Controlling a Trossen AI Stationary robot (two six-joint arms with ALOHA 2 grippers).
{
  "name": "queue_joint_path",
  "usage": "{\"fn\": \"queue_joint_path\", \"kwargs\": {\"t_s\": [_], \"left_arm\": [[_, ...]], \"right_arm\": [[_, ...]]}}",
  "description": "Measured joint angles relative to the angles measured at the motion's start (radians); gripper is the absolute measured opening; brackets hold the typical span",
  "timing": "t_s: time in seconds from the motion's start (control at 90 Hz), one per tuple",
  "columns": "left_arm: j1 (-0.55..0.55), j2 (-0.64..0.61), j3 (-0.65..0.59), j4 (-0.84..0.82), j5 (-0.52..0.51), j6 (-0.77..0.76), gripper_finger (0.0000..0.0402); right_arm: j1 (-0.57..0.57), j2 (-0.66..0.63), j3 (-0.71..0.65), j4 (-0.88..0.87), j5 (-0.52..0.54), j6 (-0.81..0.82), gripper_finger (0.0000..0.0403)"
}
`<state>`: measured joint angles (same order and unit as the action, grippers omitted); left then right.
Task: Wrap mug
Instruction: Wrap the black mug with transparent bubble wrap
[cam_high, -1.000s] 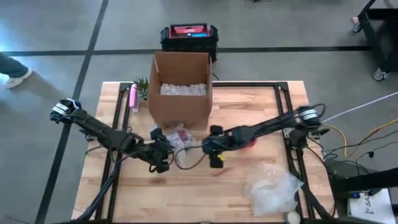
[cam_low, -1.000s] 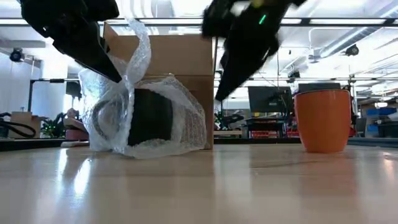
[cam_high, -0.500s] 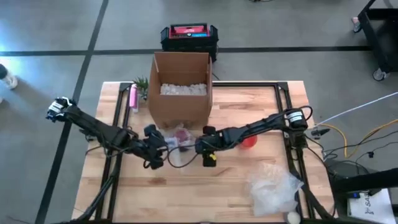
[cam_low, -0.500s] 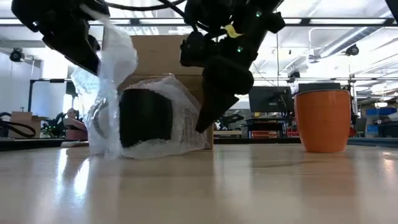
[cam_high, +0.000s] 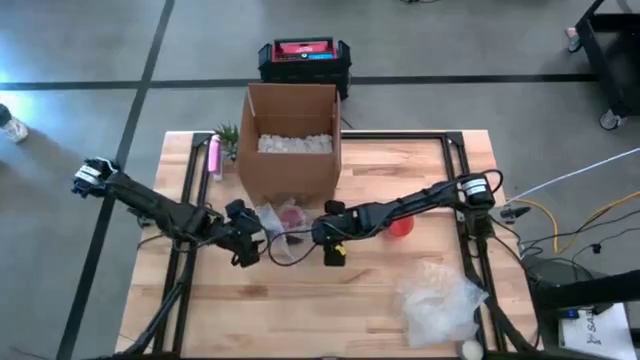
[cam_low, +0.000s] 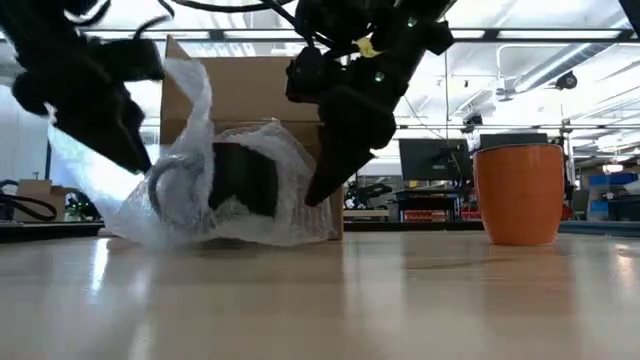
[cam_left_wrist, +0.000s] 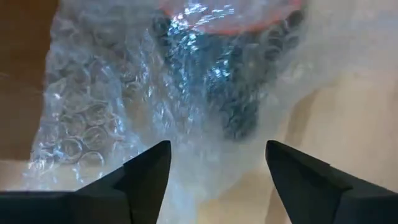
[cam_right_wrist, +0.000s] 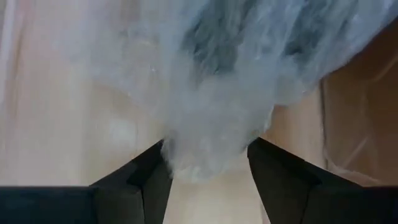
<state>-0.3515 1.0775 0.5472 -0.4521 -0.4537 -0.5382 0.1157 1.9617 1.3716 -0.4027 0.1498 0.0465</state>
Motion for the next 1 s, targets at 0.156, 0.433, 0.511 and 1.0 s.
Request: {"fn": "queue_joint_path", "kwargs": {"t_s": [0.156, 0.433, 0.511, 1.0], "left_arm": [[0.051, 0.018, -0.07, 0.193, 0.042, 0.067, 0.0215], [0.074, 0.06, -0.098, 0.258, 0.063, 0.132, 0.0177], [0.074, 0.071, -0.098, 0.274, 0.064, 0.141, 0.0152], [0.044, 0.103, -0.079, 0.38, 0.192, 0.033, 0.0047]], "right_arm": [[0.0, 0.0, 0.0, 0.032, 0.0, -0.009, 0.0186], [-0.001, 0.0, 0.0, 0.056, -0.001, -0.014, 0.0186], [0.0, 0.0, 0.0, 0.079, -0.004, -0.03, 0.0186], [0.046, 0.002, 0.0, 0.124, -0.08, -0.056, 0.0185]]}}
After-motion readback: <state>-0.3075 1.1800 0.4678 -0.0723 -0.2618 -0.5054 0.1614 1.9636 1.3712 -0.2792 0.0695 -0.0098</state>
